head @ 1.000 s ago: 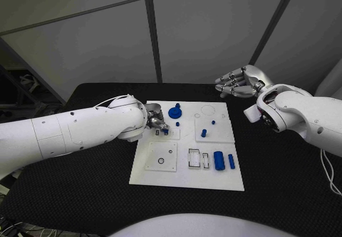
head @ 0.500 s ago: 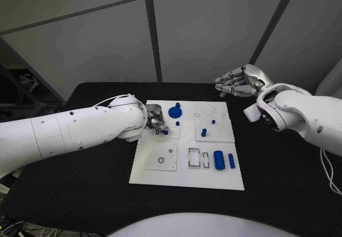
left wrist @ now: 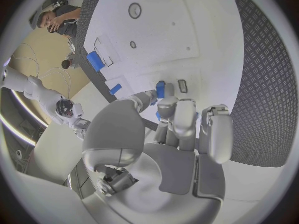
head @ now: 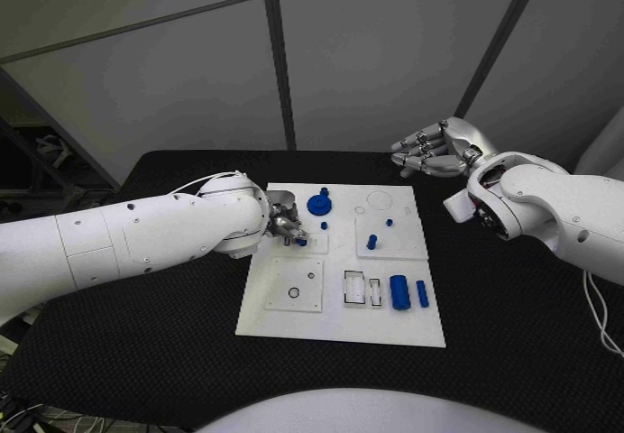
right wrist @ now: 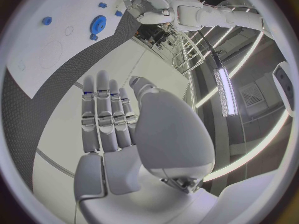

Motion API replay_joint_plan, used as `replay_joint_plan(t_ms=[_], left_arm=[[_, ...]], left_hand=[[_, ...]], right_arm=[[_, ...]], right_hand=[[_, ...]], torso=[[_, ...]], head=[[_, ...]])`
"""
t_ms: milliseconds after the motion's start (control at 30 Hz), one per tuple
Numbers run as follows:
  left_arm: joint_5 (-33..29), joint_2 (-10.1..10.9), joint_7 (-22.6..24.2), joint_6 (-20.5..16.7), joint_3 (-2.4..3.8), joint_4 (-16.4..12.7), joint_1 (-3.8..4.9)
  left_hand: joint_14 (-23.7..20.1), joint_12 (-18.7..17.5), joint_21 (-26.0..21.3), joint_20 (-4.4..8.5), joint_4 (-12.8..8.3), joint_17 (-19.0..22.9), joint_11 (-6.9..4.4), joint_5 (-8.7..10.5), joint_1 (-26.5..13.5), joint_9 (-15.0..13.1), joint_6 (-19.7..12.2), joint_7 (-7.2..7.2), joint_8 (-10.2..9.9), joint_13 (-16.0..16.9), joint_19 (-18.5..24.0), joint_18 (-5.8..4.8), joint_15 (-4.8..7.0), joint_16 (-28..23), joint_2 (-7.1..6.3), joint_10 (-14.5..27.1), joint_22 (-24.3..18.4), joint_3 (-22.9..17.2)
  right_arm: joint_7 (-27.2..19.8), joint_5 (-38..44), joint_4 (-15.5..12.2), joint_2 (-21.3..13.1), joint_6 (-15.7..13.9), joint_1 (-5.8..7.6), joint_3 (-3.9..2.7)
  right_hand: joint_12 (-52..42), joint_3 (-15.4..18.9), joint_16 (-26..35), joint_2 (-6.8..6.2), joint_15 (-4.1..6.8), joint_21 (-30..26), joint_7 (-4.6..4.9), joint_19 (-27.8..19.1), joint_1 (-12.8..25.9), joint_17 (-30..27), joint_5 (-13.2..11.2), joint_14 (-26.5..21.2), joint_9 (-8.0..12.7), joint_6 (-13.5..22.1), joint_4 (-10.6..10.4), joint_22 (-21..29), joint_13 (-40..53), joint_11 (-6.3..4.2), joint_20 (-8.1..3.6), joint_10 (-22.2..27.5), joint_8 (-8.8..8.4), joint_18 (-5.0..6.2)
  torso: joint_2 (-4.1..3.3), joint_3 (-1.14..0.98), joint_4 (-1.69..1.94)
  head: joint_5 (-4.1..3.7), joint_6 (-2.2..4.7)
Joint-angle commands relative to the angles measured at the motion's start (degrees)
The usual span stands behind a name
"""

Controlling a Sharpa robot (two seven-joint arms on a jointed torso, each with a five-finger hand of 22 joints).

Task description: Assemble the parts on the task board

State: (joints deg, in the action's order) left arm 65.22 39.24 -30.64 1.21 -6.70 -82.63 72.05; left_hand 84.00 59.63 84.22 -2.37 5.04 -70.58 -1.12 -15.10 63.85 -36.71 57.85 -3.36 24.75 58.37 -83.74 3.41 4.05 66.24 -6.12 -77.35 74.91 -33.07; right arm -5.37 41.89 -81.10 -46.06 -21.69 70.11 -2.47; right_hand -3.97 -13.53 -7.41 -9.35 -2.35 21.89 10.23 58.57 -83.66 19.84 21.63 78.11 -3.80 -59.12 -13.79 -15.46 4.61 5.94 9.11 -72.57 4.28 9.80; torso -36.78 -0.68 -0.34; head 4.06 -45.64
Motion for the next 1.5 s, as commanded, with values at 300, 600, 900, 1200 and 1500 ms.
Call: replay_joint_plan(t_ms=[300, 600, 900, 1200, 1500], left_arm=[[-0.94, -0.68, -0.08, 1.47, -0.1, 0.86, -0.08], [-1.17, -1.26, -0.06, 1.72, -0.1, 1.73, -0.05], [-1.58, -1.99, -0.05, 1.94, -0.1, 2.45, -0.04], [-1.82, -2.29, -0.13, 3.46, -0.1, 2.92, -0.03], [-1.85, -2.77, -0.15, 3.88, -0.1, 3.46, -0.01]], left_hand=[[1.47, 1.8, 0.63, 0.64, -6.95, -0.15, -1.02, -3.33, -4.05, -1.47, 1.44, 1.53, 1.67, 1.79, -0.88, -1.39, 0.88, -0.22, -1.23, -1.89, 7.62, -5.89], [1.49, 2.46, 0.76, 0.85, -5.69, -0.18, -1.25, -3.37, -5.53, -1.5, 2.0, 1.81, 1.77, 2.43, -1.08, -1.46, 1.07, -0.22, -0.89, -2.24, 7.9, -4.62], [1.49, 2.69, 0.9, 0.9, -5.28, -0.19, -1.3, -3.39, -6.01, -1.47, 2.17, 1.88, 1.76, 2.67, -1.26, -1.53, 1.11, -0.21, -0.67, -2.36, 8.15, -4.33], [1.52, 3.18, 0.97, 1.0, -4.39, -0.23, -1.41, -3.26, -7.3, -1.37, 2.72, 2.04, 1.75, 3.15, -1.37, -1.56, 1.19, -0.2, -0.73, -2.64, 8.32, -2.86], [1.52, 3.39, 1.07, 1.06, -3.82, -0.23, -1.46, -3.26, -7.92, -1.23, 3.0, 2.1, 1.63, 3.37, -1.51, -1.61, 1.23, -0.22, -0.52, -2.74, 8.52, -1.84]], right_arm=[[-0.06, -0.23, 0.0, 0.04, 0.33, 0.12, -0.04], [0.28, -0.22, -0.17, -0.38, 0.27, 0.13, -0.04], [0.41, -0.22, -0.2, -0.4, 0.3, 0.13, -0.04], [0.5, -0.22, -0.25, -0.52, 0.37, 0.13, -0.04], [0.53, -0.22, -0.31, -0.53, 0.38, 0.14, -0.04]], right_hand=[[0.21, 0.06, 0.43, 0.02, -0.21, -0.39, 0.22, 0.28, 0.61, -0.07, 0.35, 0.2, -0.04, 0.3, -0.18, 0.09, -0.09, 0.16, 0.03, 0.0, -0.39, 0.63], [0.23, 0.09, 0.52, 0.02, -0.24, -0.51, 0.24, 0.29, 0.78, -0.08, 0.37, 0.18, -0.04, 0.36, -0.26, 0.17, -0.12, 0.19, 0.06, 0.08, -0.41, 0.63], [0.23, 0.09, 0.52, 0.02, -0.24, -0.51, 0.24, 0.29, 0.78, -0.08, 0.37, 0.18, -0.04, 0.36, -0.26, 0.17, -0.12, 0.19, 0.06, 0.08, -0.41, 0.63], [0.25, 0.12, 0.6, -0.01, -0.27, -0.61, 0.25, 0.29, 0.87, -0.09, 0.38, 0.15, -0.04, 0.42, -0.27, 0.23, -0.15, 0.22, 0.08, 0.17, -0.42, 0.63], [0.26, 0.14, 0.64, -0.03, -0.28, -0.67, 0.26, 0.3, 0.92, -0.1, 0.39, 0.14, -0.04, 0.45, -0.28, 0.27, -0.17, 0.23, 0.1, 0.21, -0.43, 0.63]], torso=[[-0.03, -0.03, -0.04], [-0.04, -0.03, -0.03], [-0.02, -0.03, 0.0], [-0.01, -0.01, 0.0], [-0.02, 0.0, 0.01]], head=[[0.09, -0.22], [0.11, -0.41], [-0.06, -0.51], [-0.07, -0.61], [-0.08, -0.71]])
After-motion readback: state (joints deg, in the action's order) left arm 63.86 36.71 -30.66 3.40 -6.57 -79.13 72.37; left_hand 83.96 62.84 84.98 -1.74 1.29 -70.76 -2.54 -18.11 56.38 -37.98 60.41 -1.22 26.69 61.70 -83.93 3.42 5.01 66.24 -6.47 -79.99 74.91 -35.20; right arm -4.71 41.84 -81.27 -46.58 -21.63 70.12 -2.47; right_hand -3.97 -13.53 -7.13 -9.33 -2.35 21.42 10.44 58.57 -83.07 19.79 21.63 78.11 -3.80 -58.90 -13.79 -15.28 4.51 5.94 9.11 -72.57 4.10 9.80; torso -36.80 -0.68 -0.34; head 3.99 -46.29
